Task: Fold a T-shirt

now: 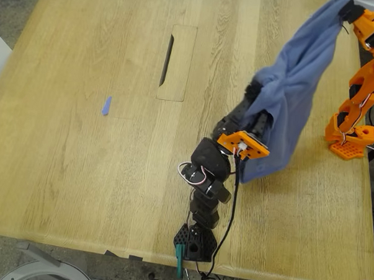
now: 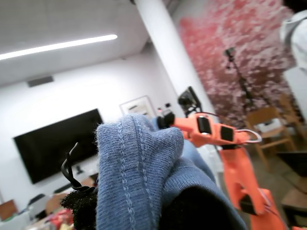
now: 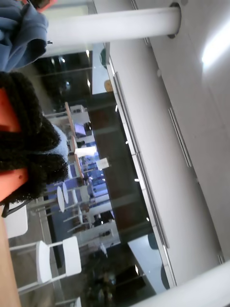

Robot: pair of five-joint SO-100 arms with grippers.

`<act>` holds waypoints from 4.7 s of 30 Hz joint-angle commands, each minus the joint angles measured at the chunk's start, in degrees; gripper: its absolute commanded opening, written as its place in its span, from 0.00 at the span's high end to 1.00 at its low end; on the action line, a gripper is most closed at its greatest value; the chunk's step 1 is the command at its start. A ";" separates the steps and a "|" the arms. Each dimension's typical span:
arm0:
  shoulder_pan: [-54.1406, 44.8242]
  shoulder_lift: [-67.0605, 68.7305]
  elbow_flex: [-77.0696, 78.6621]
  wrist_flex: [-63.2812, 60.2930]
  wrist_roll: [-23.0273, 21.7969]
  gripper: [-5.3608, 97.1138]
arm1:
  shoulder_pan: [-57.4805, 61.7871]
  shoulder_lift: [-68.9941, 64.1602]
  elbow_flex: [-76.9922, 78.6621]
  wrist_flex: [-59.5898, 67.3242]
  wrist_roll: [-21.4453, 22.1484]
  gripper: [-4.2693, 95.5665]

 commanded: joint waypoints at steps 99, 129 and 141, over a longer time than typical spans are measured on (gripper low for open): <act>0.53 48.87 86.57 4.92 -16.96 0.95 | -6.50 34.54 55.90 39.29 8.00 0.94; -7.03 62.75 121.73 -22.50 -16.26 0.95 | 2.29 43.15 95.54 21.36 5.54 0.94; -16.00 64.16 133.51 -33.75 -15.56 0.95 | 9.23 42.36 113.29 -5.10 4.04 0.94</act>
